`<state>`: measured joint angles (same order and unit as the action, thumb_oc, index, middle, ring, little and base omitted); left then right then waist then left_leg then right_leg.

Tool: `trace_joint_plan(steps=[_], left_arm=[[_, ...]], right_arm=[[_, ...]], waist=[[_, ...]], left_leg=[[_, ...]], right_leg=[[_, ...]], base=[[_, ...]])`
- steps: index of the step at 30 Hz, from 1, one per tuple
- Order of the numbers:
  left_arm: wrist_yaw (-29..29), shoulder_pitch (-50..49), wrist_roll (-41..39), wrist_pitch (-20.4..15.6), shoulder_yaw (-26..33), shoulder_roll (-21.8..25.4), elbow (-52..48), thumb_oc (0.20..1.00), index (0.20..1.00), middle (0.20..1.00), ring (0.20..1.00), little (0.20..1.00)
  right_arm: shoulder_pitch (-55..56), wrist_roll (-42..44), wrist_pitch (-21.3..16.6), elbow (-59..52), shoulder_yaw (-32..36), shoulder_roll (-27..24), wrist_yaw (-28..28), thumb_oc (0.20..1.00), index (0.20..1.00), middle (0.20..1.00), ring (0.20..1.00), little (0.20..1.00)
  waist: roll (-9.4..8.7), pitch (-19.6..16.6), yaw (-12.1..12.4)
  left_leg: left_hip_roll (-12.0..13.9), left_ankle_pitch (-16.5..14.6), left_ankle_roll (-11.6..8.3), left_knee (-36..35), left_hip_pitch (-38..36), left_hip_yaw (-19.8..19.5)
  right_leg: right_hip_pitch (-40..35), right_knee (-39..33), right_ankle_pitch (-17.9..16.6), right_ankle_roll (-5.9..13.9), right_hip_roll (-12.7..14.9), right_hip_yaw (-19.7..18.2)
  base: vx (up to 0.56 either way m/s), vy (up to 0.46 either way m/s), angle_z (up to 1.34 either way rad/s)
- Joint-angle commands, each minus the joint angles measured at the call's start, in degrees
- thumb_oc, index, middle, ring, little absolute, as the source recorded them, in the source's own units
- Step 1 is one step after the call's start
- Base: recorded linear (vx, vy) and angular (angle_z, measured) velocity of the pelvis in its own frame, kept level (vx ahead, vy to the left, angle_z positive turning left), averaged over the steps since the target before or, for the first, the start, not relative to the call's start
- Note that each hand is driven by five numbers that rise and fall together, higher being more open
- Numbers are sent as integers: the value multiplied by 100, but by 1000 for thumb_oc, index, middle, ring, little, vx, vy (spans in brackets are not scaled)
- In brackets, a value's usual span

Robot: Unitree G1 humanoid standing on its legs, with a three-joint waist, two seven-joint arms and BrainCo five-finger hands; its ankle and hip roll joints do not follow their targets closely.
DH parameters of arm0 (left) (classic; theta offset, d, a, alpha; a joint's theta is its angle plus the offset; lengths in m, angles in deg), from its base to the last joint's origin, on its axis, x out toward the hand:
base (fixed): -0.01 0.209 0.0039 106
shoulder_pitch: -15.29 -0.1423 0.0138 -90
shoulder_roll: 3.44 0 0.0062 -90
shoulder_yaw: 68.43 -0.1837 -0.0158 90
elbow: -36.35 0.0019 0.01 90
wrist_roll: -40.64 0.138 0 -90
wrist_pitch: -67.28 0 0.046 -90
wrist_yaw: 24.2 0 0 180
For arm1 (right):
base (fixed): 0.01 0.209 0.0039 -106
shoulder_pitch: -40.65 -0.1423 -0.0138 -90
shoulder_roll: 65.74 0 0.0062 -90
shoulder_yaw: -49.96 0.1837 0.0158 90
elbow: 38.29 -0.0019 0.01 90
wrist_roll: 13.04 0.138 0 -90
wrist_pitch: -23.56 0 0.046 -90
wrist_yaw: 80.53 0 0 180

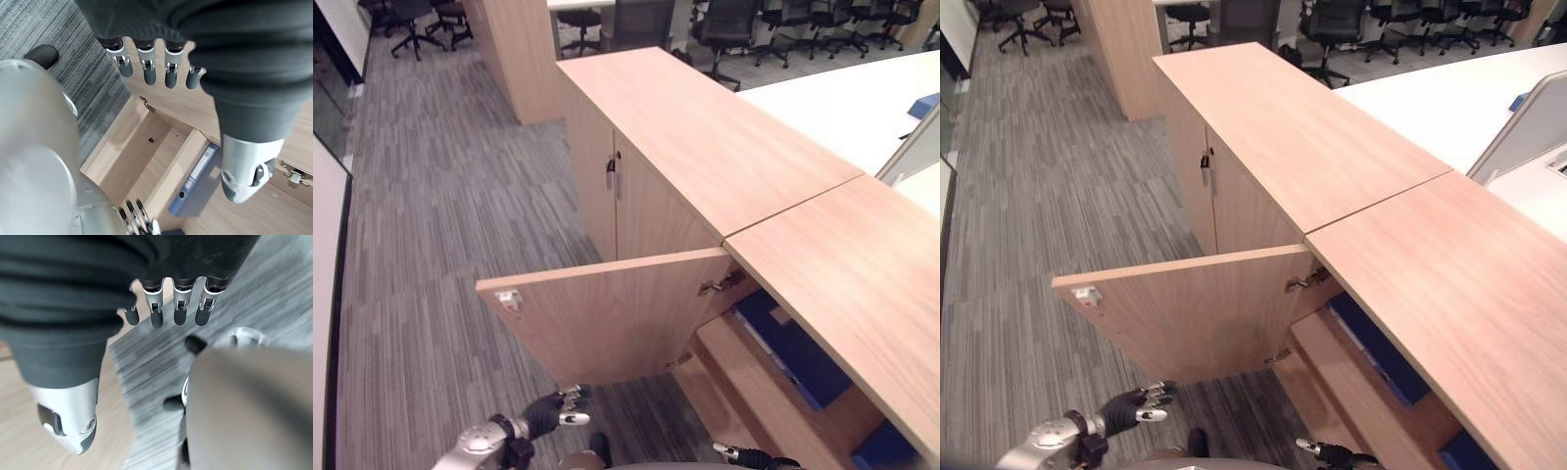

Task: Put the empty folder in the office cabinet

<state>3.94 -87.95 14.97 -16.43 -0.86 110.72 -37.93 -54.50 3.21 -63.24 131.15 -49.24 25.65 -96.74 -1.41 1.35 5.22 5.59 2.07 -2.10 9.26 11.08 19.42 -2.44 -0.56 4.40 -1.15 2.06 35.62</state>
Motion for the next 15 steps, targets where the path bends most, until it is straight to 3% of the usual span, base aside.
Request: trace_joint_plan(steps=[1, 3, 5, 6, 8, 9, 15], left_arm=[[444, -49, -121, -192, 401, 668, -678, 1000, 1000, 1000, 1000, 1000], [550, -176, -50, -228, 675, 1117, -663, 1000, 1000, 1000, 1000, 1000], [516, -281, 146, -301, 1137, 1566, -562, 1000, 1000, 1000, 1000, 1000], [522, -316, 154, -305, 1170, 1576, -574, 1000, 1000, 1000, 1000, 1000], [95, -170, 833, -403, 1974, 1769, 339, 1000, 1000, 1000, 1000, 1000], [-107, 119, 1189, -444, 2074, 1716, 827, 1000, 1000, 1000, 1000, 1000], [-1200, 1813, 2560, -279, 2760, 1514, 2181, 1000, 1000, 1000, 1000, 1000]], right_arm=[[-103, -200, 28, 170, -66, -283, -102, 1000, 1000, 1000, 1000, 1000], [-73, -243, 51, 183, -44, -380, -206, 1000, 1000, 1000, 1000, 1000], [-19, -245, 56, 209, 5, -460, -289, 1000, 1000, 1000, 1000, 1000], [-20, -246, 56, 208, -4, -448, -294, 1000, 1000, 1000, 1000, 1000], [165, -136, 94, 172, 85, -432, -395, 1000, 1000, 1000, 1000, 1000], [265, -63, 103, 109, 103, -380, -382, 1000, 1000, 1000, 1000, 1000], [483, -90, 301, -53, 255, -276, -403, 1000, 1000, 1000, 1000, 1000]], waist=[[258, 179, 72], [271, 168, 115], [281, 128, 201], [266, 131, 185], [274, -101, 181], [230, -144, 143], [177, -395, -14]], left_leg=[[1256, 311, -687, 1158, 537, 605], [1424, 234, -626, 1503, 438, 723], [1391, 86, -579, 1527, 331, 511], [1377, 89, -572, 1505, 316, 514], [1069, -56, -518, 598, -251, 459], [970, -5, -527, 307, -379, 516], [534, -10, -479, -447, -762, 529]], right_leg=[[-362, -231, 476, 126, -99, -108], [-338, -184, 493, 39, -73, -88], [-316, -148, 455, 38, -32, -84], [-321, -144, 452, 46, -22, -78], [-286, -163, 329, 165, 41, -35], [-283, -157, 271, 212, 83, 2], [-234, -148, 72, 388, 318, 43]], base=[[-75, -102, 15], [-31, -22, 13], [-3, 44, 13], [17, 83, 29], [78, 129, 26], [86, 132, 10], [21, 111, 36]])
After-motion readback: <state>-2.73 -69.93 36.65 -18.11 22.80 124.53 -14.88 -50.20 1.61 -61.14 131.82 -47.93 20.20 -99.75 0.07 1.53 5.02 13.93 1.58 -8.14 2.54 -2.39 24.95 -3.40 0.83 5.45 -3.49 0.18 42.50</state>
